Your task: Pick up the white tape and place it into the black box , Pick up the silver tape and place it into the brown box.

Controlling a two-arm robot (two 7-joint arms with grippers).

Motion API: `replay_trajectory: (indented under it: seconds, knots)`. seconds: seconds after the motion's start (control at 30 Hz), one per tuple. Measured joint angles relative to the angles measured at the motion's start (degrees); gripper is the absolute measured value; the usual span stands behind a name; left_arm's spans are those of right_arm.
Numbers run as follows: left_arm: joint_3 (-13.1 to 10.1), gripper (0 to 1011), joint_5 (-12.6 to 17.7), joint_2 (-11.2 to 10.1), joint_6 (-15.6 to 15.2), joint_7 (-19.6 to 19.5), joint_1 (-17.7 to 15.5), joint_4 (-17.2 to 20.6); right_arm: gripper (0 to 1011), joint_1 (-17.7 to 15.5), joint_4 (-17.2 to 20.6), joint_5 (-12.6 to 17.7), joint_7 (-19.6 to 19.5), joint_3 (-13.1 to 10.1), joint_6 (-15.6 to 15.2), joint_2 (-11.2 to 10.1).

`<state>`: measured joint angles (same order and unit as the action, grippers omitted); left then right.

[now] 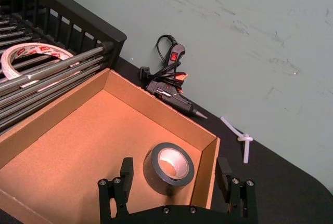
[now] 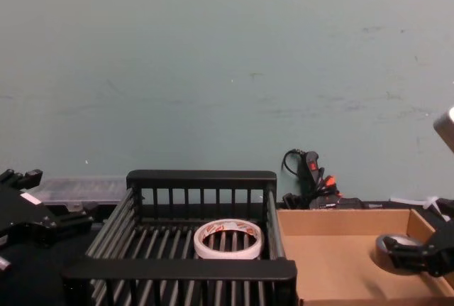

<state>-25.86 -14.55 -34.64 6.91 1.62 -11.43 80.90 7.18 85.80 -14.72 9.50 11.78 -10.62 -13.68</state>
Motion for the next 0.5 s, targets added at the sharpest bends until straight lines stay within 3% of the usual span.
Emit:
replay_trajectory:
  seconds: [0.5]
  knots:
    - [0.00,1001,0.00,0.00,0.00,0.00,0.00,0.00,1002,0.00,0.08,0.08,0.00,0.05,0.06,-0.06]
